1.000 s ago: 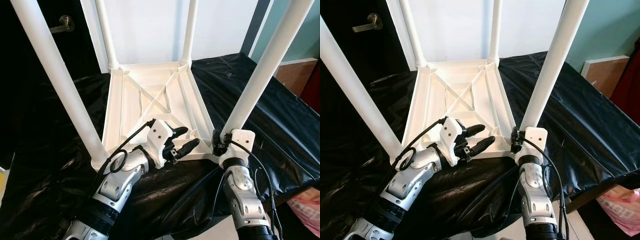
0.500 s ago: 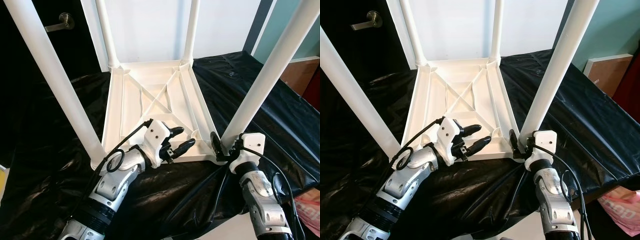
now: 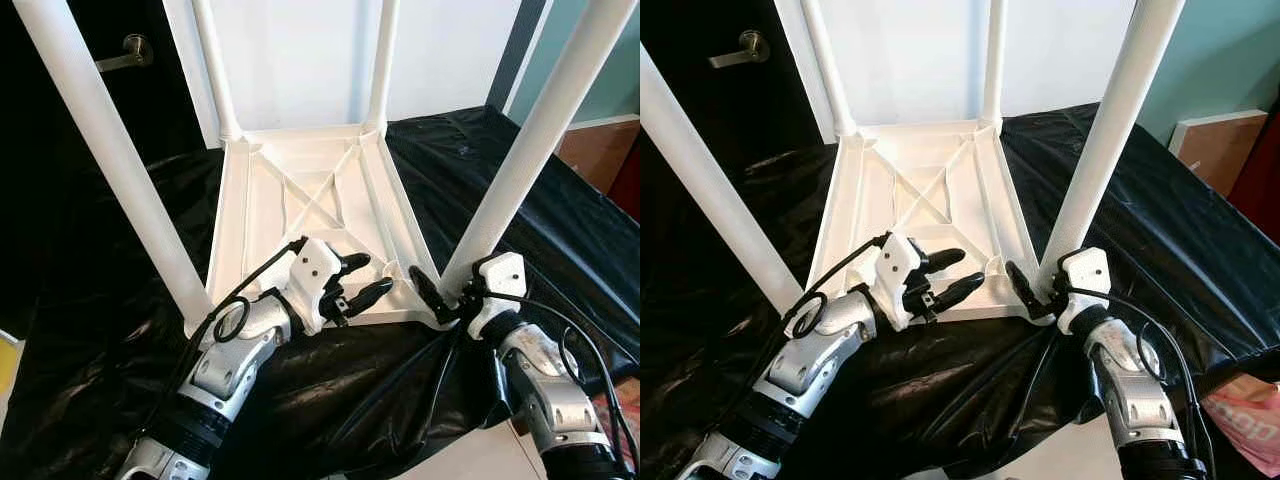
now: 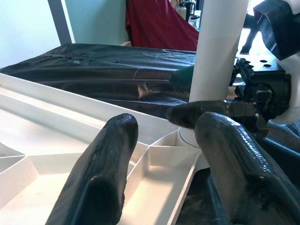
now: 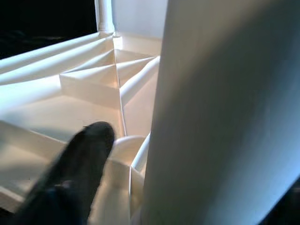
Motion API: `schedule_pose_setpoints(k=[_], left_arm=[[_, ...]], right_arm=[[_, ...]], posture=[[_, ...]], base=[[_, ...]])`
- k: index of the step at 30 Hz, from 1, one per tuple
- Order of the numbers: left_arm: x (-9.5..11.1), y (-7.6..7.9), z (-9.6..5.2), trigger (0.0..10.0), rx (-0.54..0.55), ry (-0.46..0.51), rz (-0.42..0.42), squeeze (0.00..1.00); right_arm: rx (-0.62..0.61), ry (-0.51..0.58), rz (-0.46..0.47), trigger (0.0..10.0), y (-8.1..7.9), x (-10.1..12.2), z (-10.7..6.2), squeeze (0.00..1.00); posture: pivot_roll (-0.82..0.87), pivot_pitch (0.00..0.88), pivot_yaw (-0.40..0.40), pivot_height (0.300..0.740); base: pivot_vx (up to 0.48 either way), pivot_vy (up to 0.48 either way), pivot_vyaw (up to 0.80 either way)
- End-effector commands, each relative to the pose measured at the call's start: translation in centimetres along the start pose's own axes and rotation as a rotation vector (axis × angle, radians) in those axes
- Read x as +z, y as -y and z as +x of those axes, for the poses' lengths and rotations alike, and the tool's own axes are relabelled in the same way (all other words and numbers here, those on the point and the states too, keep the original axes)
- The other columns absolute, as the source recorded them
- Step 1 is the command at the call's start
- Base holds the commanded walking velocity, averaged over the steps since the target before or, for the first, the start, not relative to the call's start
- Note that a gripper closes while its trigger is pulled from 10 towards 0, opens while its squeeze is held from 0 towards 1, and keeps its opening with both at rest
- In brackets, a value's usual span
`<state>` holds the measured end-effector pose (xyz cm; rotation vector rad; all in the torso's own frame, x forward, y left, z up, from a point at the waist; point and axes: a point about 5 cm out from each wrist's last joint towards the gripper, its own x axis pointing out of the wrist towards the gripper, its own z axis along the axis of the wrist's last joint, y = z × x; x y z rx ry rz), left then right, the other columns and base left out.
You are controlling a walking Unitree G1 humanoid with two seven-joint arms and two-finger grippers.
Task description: Building children table
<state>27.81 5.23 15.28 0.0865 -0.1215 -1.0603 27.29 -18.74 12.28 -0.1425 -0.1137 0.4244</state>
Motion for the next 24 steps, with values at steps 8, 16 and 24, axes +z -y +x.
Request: schedule_pose_setpoints(k=[8,16,24], left_arm=[[-0.4,0.7,-0.1,10.0,-0.09,-0.013,0.001,0.0],[-0.8,0.6,0.0,10.0,-0.067,-0.016,-0.015,0.0],[-1.0,1.3,-0.1,10.0,-0.057,-0.009,-0.038,0.0]], right_arm=[[0.044,-0.042,-0.004,0.0,-0.4,-1.0,-0.7,0.0],[-0.053,-0.062,0.031,10.0,-0.6,-1.8,-1.0,0.0],[-0.308,-0.049,0.071,10.0,-0.9,-2.0,-0.9,0.0]], posture=[[-0.02,0.0,0.013,0.74],[-0.04,0.011,0.001,0.74],[-0.04,0.051,-0.015,0.74]], base=[[0.0,0.0,0.0],[0.0,0.0,0.0],[0.0,0.0,0.0]])
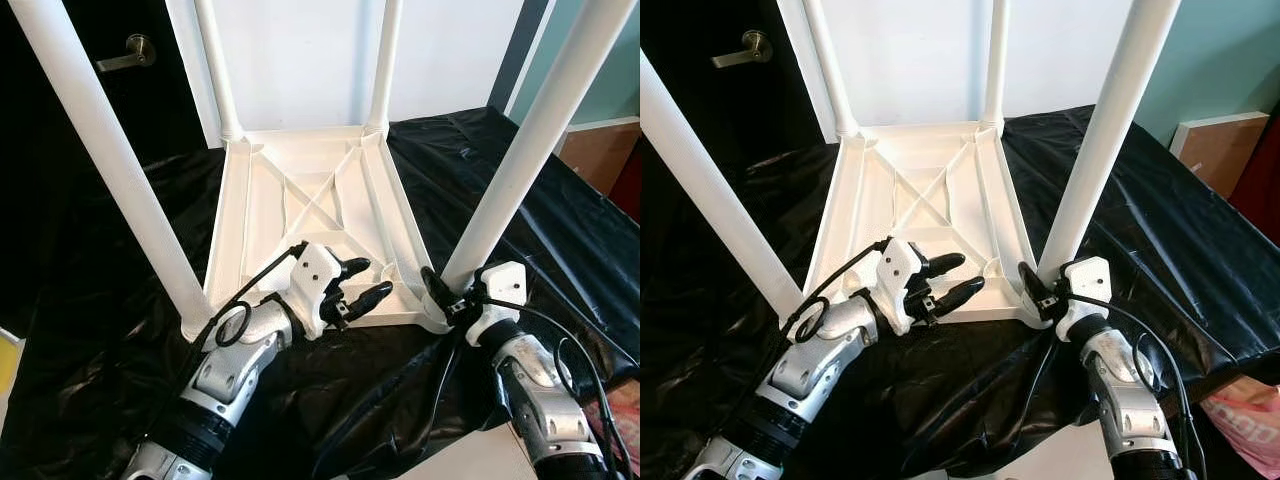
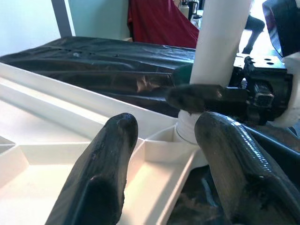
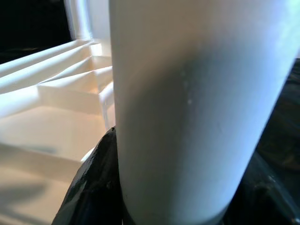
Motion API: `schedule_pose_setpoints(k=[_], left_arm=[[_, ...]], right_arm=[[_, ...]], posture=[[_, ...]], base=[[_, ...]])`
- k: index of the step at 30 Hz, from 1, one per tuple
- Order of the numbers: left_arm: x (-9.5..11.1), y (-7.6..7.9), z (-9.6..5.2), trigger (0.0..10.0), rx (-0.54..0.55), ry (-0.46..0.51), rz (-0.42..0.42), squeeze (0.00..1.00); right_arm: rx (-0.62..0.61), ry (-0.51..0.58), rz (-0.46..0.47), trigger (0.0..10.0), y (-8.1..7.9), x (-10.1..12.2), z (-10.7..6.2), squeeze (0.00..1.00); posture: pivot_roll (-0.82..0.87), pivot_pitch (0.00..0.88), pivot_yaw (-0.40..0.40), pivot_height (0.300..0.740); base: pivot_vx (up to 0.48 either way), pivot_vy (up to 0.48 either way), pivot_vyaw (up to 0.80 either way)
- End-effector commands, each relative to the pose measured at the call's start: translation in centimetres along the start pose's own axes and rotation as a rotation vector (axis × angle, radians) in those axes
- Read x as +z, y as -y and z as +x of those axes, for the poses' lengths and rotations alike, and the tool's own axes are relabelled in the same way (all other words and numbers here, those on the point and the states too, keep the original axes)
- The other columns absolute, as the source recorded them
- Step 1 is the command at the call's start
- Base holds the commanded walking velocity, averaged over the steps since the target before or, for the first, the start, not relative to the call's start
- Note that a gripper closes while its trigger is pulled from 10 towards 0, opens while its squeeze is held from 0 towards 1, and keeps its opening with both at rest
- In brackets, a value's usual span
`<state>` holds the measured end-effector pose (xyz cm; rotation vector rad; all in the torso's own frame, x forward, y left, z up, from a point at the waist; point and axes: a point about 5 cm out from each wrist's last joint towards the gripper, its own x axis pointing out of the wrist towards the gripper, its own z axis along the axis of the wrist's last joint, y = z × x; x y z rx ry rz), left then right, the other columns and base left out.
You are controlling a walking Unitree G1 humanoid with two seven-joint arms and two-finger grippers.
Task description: Building children table
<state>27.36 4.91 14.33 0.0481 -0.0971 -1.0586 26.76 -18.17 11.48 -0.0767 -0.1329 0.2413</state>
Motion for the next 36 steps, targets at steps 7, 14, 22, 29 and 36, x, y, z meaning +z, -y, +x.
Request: schedule_pose_setpoints(k=[7,14,22,29,36], left_arm=[[-0.1,0.8,-0.3,10.0,-0.053,-0.005,-0.004,0.0],[-0.3,1.4,-0.4,10.0,-0.049,-0.001,-0.02,0.0],[-0.2,1.6,-0.6,10.0,-0.056,-0.002,-0.027,0.0],[-0.2,1.8,-1.1,10.0,-0.06,-0.015,-0.025,0.0],[-0.2,2.0,-1.3,10.0,-0.05,-0.017,-0.028,0.0]], right_arm=[[-0.279,-0.053,0.068,10.0,-0.9,-1.3,-0.6,0.0],[-0.478,-0.054,0.1,10.0,-1.8,-1.3,-0.5,0.0],[-0.506,-0.053,0.076,10.0,-2.0,-0.7,-0.2,0.0],[-0.465,-0.007,0.066,10.0,-2.6,0.2,-0.1,0.0],[-0.381,0.055,0.113,10.0,-2.1,0.9,-0.6,1.0]], posture=[[-0.03,0.075,-0.022,0.74],[-0.04,0.098,-0.024,0.74],[-0.04,0.139,-0.027,0.74],[-0.03,0.165,-0.03,0.74],[-0.02,0.171,-0.032,0.74]], base=[[0.0,0.0,0.0],[0.0,0.0,0.0],[0.0,0.0,0.0],[0.0,0.0,0.0],[0.0,0.0,0.0]])
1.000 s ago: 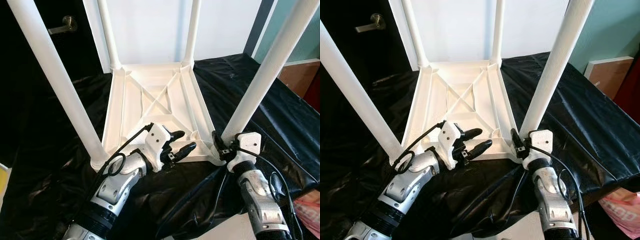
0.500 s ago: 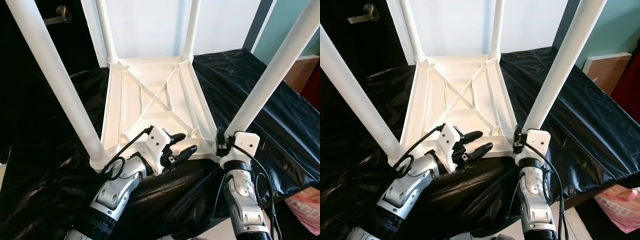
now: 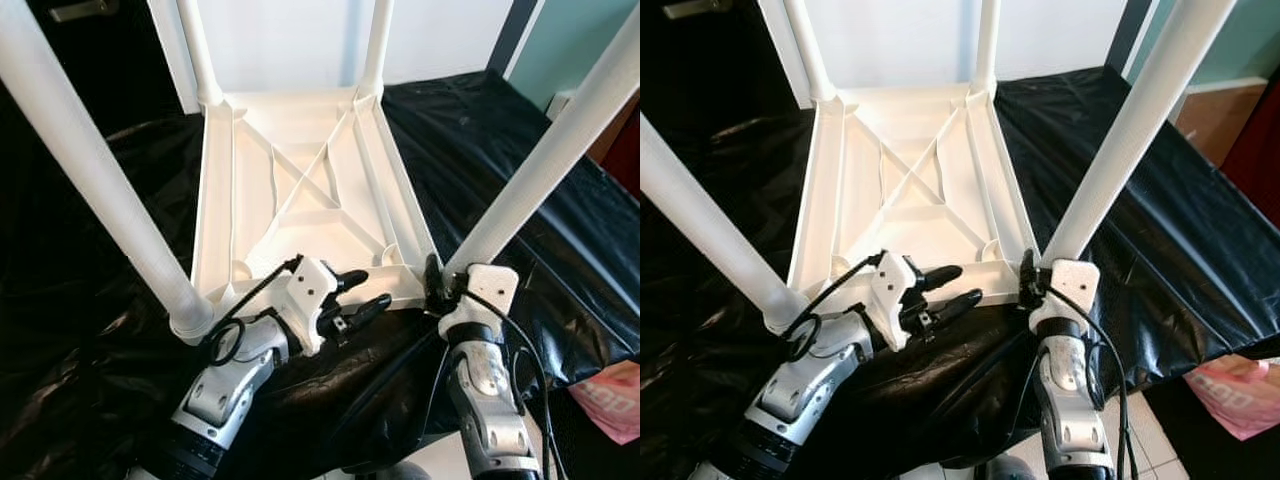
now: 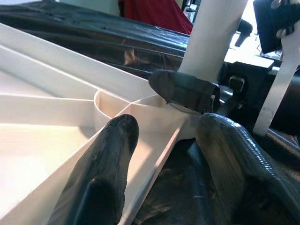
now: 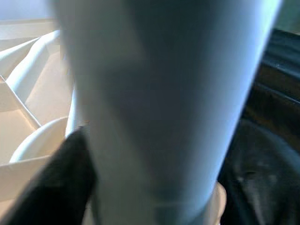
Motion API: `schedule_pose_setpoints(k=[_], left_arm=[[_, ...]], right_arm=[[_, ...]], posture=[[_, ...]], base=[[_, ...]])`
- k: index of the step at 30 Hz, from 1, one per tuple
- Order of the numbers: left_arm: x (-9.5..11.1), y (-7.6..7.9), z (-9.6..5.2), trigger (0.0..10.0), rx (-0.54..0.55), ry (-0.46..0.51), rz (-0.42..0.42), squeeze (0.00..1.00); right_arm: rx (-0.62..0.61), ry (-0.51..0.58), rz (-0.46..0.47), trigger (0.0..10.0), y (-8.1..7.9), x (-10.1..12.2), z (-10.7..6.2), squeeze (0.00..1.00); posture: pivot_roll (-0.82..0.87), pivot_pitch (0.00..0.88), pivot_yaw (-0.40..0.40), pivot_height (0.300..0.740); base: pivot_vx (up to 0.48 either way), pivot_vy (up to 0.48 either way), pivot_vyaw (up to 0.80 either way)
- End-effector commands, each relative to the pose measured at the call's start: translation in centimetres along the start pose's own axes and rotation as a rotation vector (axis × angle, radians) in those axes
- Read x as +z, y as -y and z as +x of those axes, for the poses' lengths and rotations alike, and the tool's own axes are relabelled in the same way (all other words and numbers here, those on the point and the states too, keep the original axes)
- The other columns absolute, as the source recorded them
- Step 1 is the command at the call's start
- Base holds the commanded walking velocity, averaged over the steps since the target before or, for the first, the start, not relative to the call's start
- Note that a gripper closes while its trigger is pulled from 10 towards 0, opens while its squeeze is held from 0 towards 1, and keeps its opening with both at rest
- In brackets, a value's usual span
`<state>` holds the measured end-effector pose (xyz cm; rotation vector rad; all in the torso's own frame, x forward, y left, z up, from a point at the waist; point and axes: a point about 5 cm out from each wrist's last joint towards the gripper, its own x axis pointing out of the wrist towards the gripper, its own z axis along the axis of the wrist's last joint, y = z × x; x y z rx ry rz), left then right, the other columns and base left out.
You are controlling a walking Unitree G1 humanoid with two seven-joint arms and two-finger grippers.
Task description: Building children table
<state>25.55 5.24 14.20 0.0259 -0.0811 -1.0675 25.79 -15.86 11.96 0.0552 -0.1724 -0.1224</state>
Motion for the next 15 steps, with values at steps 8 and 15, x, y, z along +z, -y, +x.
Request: schedule_pose_setpoints(k=[8,15], left_arm=[[-0.1,0.7,0.0,10.0,-0.055,-0.012,-0.004,0.0],[0.3,1.7,0.0,10.0,-0.143,-0.027,0.007,0.0]], right_arm=[[0.211,0.052,-0.016,10.0,1.9,1.5,0.4,0.0],[0.452,0.011,-0.063,10.0,1.9,1.8,0.8,0.0]], posture=[[-0.03,0.161,-0.027,0.74],[-0.03,0.151,-0.022,0.74]], base=[[0.0,0.0,0.0],[0.0,0.0,0.0]])
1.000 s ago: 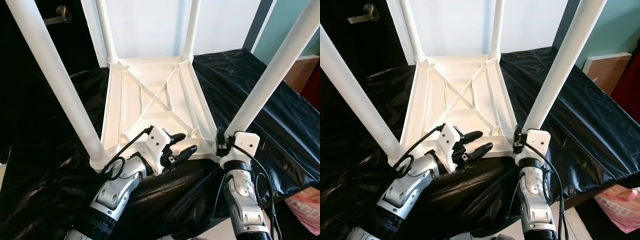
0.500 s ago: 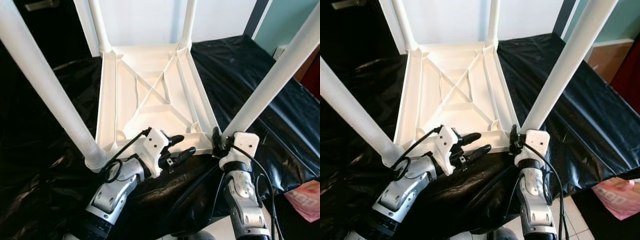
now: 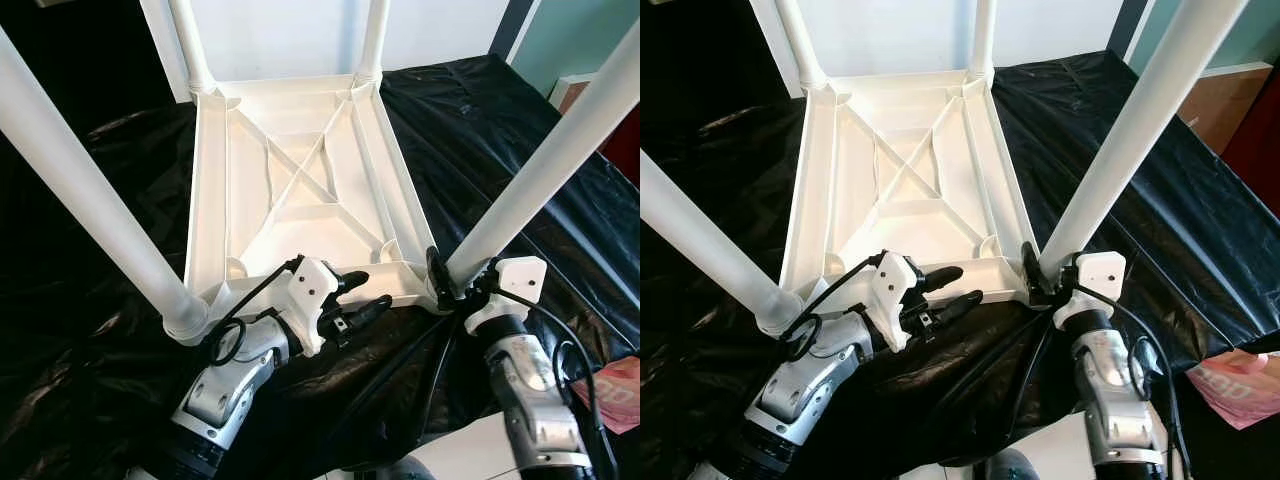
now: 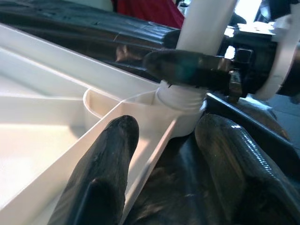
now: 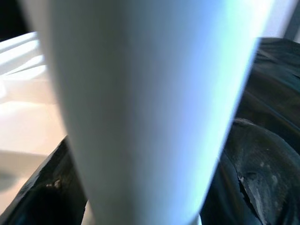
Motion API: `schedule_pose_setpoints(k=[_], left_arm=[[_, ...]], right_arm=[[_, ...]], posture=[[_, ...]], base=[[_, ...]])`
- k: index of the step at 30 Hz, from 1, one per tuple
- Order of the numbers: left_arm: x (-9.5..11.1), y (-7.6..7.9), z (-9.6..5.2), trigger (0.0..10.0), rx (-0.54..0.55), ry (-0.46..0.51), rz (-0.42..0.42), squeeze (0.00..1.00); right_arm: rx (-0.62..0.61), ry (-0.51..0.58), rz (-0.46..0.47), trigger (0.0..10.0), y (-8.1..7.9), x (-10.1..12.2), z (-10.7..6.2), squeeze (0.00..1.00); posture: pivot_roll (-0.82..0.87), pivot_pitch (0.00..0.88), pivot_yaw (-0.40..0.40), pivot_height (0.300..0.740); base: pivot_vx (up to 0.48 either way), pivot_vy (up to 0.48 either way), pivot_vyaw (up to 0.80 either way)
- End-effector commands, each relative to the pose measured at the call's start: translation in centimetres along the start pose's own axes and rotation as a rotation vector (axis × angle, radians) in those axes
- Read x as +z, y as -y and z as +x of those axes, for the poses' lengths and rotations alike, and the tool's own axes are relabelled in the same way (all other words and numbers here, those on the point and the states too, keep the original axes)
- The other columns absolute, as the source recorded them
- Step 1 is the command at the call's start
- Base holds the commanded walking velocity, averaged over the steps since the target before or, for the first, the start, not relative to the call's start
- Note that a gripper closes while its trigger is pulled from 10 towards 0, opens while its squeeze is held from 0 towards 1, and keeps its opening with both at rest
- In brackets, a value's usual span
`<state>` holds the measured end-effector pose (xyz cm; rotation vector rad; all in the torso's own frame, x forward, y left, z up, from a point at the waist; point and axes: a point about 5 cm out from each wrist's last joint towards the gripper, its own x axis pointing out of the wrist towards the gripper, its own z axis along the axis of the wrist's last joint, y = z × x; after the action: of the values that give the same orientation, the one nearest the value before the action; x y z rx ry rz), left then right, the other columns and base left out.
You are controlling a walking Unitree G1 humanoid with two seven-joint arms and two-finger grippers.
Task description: Building children table
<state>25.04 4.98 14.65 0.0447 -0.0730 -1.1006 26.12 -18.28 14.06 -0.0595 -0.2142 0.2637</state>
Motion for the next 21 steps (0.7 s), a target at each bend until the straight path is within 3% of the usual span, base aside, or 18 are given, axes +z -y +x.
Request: schedule_pose_setpoints(k=[1,9,10,11,12,21], left_arm=[[-0.1,1.3,0.0,10.0,-0.118,-0.012,0.001,0.0],[0.5,1.1,-0.1,10.0,-0.109,-0.001,0.019,0.0],[0.6,1.1,-0.1,10.0,-0.107,0.002,0.021,0.0],[0.6,1.1,-0.1,10.0,-0.107,0.002,0.021,0.0],[0.7,1.0,0.0,10.0,-0.105,0.002,0.022,0.0],[0.8,1.1,-0.1,10.0,-0.093,0.001,0.021,0.0]], right_arm=[[0.106,-0.032,0.02,10.0,-0.4,-0.3,0.1,0.0],[0.244,-0.059,-0.008,9.5,0.2,-0.2,1.0,0.0],[0.26,-0.065,-0.015,3.3,0.4,-0.2,1.1,0.0],[0.26,-0.065,-0.015,3.3,0.4,-0.2,1.1,0.0],[0.277,-0.071,-0.023,0.0,0.7,-0.2,1.2,0.0],[0.284,-0.103,-0.026,0.0,1.7,-0.5,0.6,0.0]], posture=[[-0.03,0.151,-0.021,0.74],[-0.01,0.14,-0.025,0.74],[-0.01,0.137,-0.027,0.74],[-0.01,0.137,-0.027,0.74],[-0.01,0.136,-0.028,0.74],[0.0,0.137,-0.032,0.74]], base=[[0.0,0.0,0.0],[0.0,0.0,0.0],[0.0,0.0,0.0],[0.0,0.0,0.0],[0.0,0.0,0.0],[0.0,0.0,0.0]])
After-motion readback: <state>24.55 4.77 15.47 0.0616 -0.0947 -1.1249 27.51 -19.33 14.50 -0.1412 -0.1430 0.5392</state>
